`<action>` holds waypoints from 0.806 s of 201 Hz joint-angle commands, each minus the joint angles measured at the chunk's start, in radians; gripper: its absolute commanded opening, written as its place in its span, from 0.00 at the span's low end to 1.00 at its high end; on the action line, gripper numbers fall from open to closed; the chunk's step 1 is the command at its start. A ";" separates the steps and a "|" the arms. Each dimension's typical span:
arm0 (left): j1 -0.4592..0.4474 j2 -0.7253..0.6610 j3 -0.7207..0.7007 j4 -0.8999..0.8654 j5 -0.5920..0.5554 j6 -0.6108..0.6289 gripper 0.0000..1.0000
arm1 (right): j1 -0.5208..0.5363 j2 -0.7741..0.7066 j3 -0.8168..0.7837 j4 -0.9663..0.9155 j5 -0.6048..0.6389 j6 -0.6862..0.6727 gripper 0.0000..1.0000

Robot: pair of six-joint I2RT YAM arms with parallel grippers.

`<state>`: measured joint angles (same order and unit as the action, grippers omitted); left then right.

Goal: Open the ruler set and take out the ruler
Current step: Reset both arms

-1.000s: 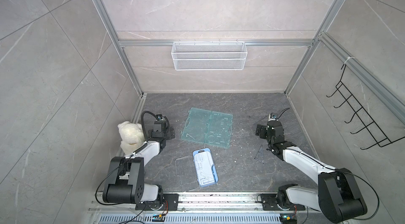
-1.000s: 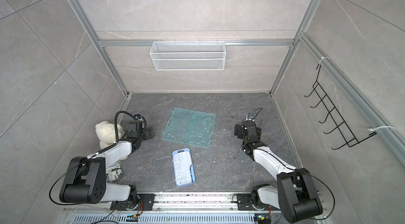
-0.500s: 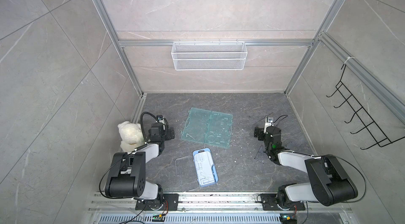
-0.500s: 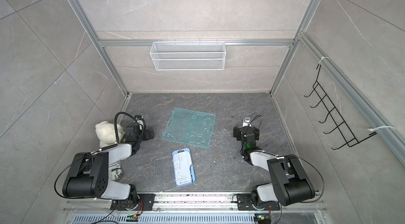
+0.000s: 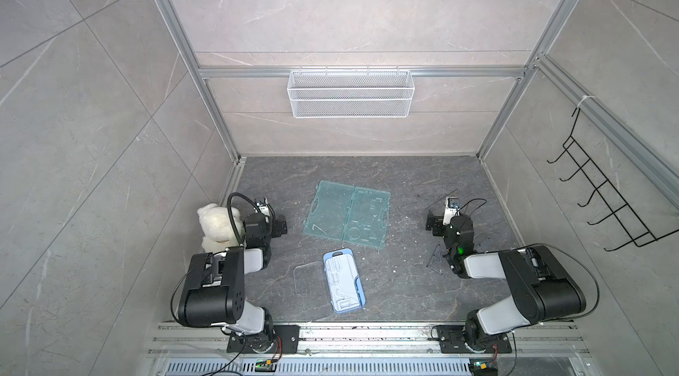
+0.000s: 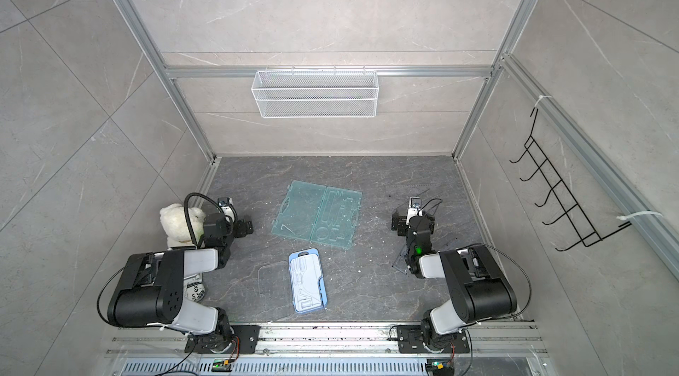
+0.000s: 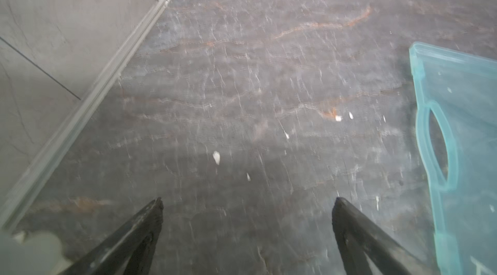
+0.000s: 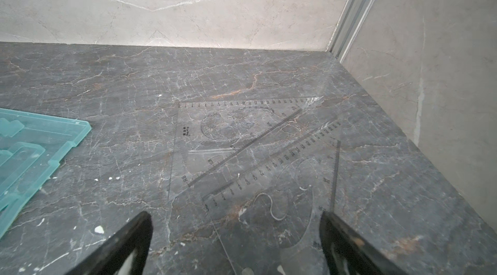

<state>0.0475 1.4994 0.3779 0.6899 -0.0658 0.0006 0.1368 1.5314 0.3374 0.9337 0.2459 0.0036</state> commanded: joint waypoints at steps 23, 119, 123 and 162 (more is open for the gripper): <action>0.000 0.012 -0.010 0.159 0.029 0.001 0.99 | -0.021 0.004 -0.001 0.024 -0.068 0.013 1.00; 0.034 0.001 -0.016 0.151 0.188 0.024 0.99 | -0.026 0.004 0.000 0.025 -0.076 0.012 0.99; 0.035 0.001 -0.017 0.151 0.196 0.027 0.99 | -0.027 0.004 -0.001 0.026 -0.076 0.012 0.99; 0.039 -0.002 -0.020 0.153 0.235 0.037 0.99 | -0.028 0.002 -0.003 0.028 -0.074 0.012 0.99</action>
<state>0.0795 1.5135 0.3550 0.7872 0.1253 0.0078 0.1116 1.5318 0.3374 0.9398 0.1814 0.0067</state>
